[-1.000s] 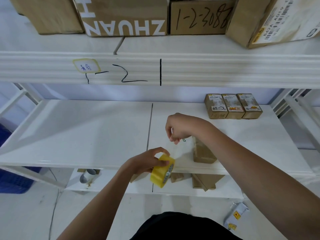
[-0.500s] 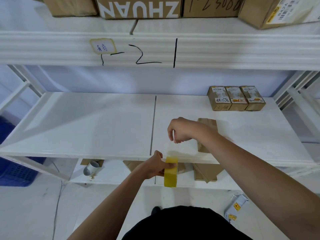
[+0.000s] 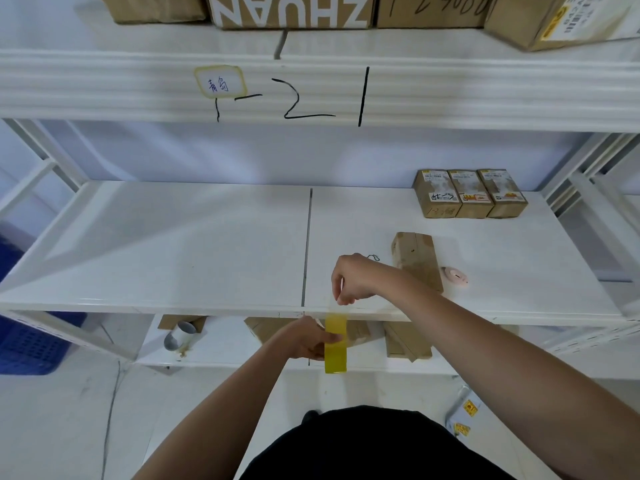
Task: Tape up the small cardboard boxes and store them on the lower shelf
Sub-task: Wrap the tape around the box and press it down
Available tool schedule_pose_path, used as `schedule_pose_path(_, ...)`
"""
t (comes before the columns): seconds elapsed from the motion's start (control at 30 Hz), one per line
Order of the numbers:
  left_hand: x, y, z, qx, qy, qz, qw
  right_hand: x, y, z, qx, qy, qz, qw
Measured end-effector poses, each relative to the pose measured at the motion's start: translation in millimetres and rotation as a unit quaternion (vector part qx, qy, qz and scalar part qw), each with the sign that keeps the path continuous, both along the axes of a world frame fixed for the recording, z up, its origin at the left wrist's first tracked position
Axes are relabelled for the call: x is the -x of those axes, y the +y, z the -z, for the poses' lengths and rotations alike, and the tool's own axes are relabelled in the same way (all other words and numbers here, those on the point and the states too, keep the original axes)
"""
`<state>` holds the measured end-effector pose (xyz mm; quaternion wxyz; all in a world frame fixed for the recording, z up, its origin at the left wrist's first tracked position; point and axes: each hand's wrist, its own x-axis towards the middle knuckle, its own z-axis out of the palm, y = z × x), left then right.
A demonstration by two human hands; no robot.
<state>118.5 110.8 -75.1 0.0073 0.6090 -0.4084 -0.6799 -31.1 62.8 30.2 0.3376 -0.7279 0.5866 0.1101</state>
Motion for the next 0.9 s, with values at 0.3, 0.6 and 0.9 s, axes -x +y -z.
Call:
schedule_pose_path(0.3, -9, -31, -26, 0.216, -0.092, 0.084, 0.968, -8, 3, 38, 0.034, 0.010, 0.000, 0.999)
schedule_pose_path(0.6, -1, -44, -17, 0.340, -0.100, 0.100, 0.930, -2, -5, 55, 0.063, 0.000, 0.013, 0.998)
schedule_pose_path(0.9, 2, -56, -9, 0.357, -0.113, 0.062, 0.925, 6, -6, 69, 0.087, -0.031, 0.078, 0.993)
